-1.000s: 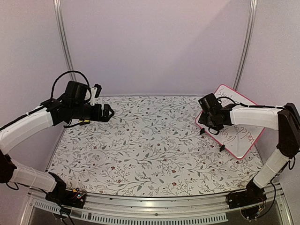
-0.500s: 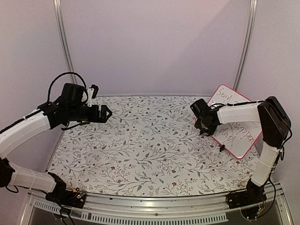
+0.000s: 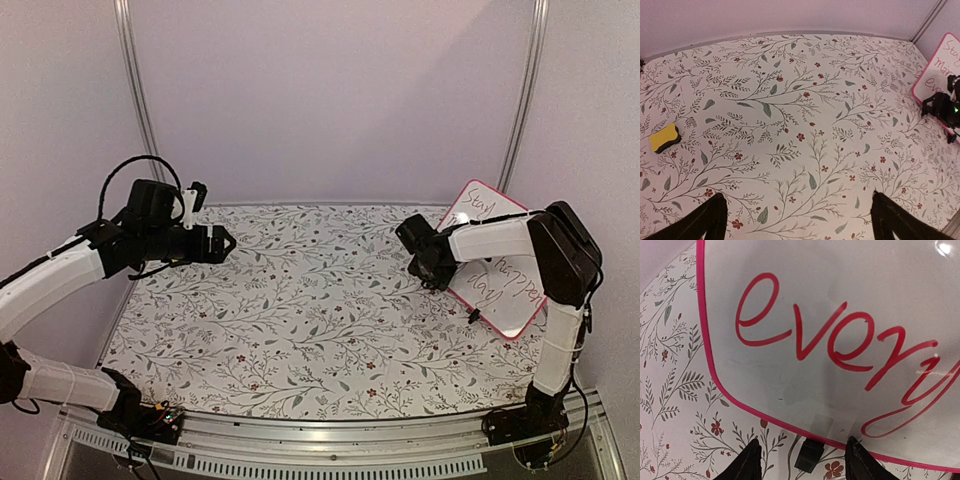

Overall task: Erase the whiteboard
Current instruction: Move the whiteboard to the center of the board.

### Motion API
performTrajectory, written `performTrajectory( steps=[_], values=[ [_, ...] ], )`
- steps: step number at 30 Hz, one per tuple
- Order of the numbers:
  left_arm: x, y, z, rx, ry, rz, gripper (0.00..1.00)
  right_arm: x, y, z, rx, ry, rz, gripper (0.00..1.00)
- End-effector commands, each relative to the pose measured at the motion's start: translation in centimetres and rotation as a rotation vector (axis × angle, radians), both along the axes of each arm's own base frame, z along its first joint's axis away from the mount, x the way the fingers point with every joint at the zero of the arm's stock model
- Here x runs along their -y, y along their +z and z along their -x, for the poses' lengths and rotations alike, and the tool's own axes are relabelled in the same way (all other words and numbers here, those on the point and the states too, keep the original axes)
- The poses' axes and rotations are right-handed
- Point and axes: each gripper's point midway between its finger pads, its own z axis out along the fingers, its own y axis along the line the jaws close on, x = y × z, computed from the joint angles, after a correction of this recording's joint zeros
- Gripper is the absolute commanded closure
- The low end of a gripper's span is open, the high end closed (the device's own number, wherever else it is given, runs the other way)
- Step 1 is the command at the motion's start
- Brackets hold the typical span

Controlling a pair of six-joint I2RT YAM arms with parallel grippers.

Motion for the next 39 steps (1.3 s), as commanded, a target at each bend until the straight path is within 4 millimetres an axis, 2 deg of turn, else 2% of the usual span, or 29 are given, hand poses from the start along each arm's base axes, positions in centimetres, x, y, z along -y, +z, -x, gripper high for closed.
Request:
performTrajectory(
  steps=[1, 20, 30, 39],
  values=[
    [-0.2, 0.5, -0.2, 0.031, -0.008, 0.010, 0.00, 0.5, -0.4, -0.2, 0.002, -0.043, 0.039, 0.45],
    [-0.8, 0.3, 0.2, 0.050, -0.010, 0.009, 0.00, 0.5, -1.4, 0.2, -0.011, -0.086, 0.059, 0.57],
    [-1.5, 0.5, 0.7, 0.069, -0.006, 0.006, 0.00, 0.7, -1.8, 0.2, -0.013, -0.117, 0.089, 0.59],
    [-2.2, 0.7, 1.1, 0.088, 0.003, 0.004, 0.00, 0.5, -1.4, -0.1, 0.004, -0.133, 0.111, 0.75]
  ],
)
